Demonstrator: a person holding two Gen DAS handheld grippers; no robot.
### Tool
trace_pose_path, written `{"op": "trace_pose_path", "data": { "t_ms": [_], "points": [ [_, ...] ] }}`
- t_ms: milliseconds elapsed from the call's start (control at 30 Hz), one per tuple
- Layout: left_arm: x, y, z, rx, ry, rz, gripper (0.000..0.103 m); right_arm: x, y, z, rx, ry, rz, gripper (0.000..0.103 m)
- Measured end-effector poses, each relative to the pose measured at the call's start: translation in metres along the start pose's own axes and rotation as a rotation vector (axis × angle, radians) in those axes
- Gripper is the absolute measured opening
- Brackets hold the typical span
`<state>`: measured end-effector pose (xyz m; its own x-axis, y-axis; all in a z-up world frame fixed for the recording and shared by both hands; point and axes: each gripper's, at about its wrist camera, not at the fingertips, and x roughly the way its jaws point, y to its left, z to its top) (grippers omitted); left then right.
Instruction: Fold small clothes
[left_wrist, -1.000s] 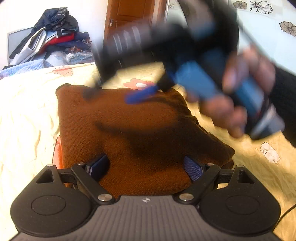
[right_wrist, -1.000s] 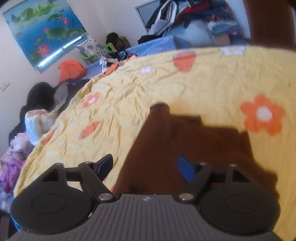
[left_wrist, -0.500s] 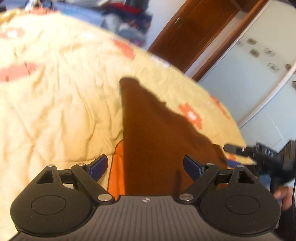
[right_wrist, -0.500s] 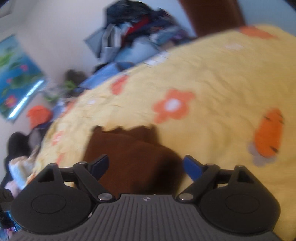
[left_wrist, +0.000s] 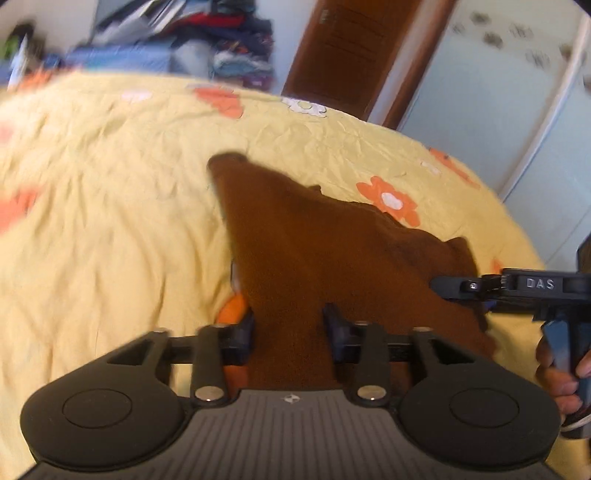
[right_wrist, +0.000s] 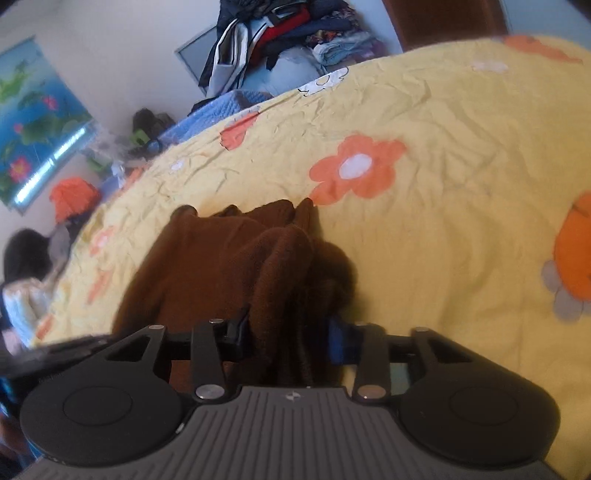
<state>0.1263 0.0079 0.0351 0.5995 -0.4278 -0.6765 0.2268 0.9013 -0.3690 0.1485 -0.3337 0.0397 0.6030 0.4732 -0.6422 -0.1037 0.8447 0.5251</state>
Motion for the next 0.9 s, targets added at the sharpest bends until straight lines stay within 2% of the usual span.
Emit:
{"op": "trace_pose_path", "data": {
  "t_ms": [33,67,100,167,233,267,300,333,367,400,467,567,600,667,700,733,767,800,867,900],
  "points": [
    [-0.008,0.008,-0.006,-0.059,0.018,-0.04,0.077,-0.009,0.001,-0.002,0.009,0.004,0.022,0.069],
    [-0.015,0.015,-0.015,-0.109,0.033,-0.084,0.081,-0.022,0.001,-0.009,0.009,-0.007,0.06,0.083],
    [-0.022,0.021,-0.025,-0.153,0.05,-0.131,0.081,-0.038,0.0,-0.019,0.007,-0.014,0.097,0.087],
    [-0.033,0.026,-0.042,-0.179,0.051,-0.18,0.081,-0.054,-0.002,-0.037,0.005,0.041,0.137,0.087],
    [-0.036,0.024,-0.051,-0.201,0.058,-0.222,0.08,-0.058,0.0,-0.059,-0.013,0.095,0.136,0.083],
    [-0.035,0.021,-0.052,-0.196,0.06,-0.224,0.075,-0.054,0.001,-0.068,-0.018,0.129,0.131,0.077],
    [-0.032,0.016,-0.052,-0.174,0.07,-0.207,0.046,-0.054,0.003,-0.077,-0.047,0.117,0.139,0.066],
    [-0.027,0.013,-0.05,-0.155,0.094,-0.179,0.02,-0.052,0.008,-0.082,-0.073,0.131,0.139,0.059],
    [-0.025,0.014,-0.049,-0.165,0.114,-0.177,0.02,-0.05,0.013,-0.084,-0.085,0.145,0.129,0.035],
    [-0.027,0.014,-0.047,-0.17,0.118,-0.172,0.018,-0.05,0.015,-0.085,-0.09,0.161,0.132,0.024],
    [-0.041,0.011,-0.046,-0.126,0.112,-0.153,0.018,-0.06,0.025,-0.087,-0.145,0.149,0.138,0.023],
    [-0.05,0.005,-0.06,-0.001,0.115,-0.104,0.018,-0.071,0.026,-0.096,-0.158,0.163,0.153,0.023],
    [-0.049,0.003,-0.067,0.042,0.1,-0.088,0.021,-0.068,0.024,-0.099,-0.167,0.171,0.139,0.022],
    [-0.053,-0.005,-0.073,0.103,0.054,-0.059,0.025,-0.063,0.019,-0.105,-0.165,0.129,0.137,0.019],
    [-0.057,-0.009,-0.073,0.118,0.046,-0.042,0.028,-0.063,0.017,-0.105,-0.13,0.128,0.144,0.022],
    [-0.065,-0.014,-0.074,0.139,0.027,-0.027,0.029,-0.066,0.015,-0.102,-0.099,0.125,0.144,0.026],
    [-0.075,-0.02,-0.076,0.174,0.0,-0.013,0.031,-0.073,0.016,-0.102,-0.089,0.099,0.126,0.041],
    [-0.085,-0.028,-0.078,0.221,-0.028,0.009,0.037,-0.083,0.017,-0.102,-0.097,0.056,0.095,0.048],
    [-0.1,-0.044,-0.082,0.312,-0.074,0.055,0.061,-0.105,0.023,-0.104,-0.115,-0.021,0.05,0.049],
    [-0.103,-0.052,-0.085,0.334,-0.088,0.083,0.079,-0.113,0.028,-0.107,-0.126,-0.044,0.036,0.051]
  ]
}}
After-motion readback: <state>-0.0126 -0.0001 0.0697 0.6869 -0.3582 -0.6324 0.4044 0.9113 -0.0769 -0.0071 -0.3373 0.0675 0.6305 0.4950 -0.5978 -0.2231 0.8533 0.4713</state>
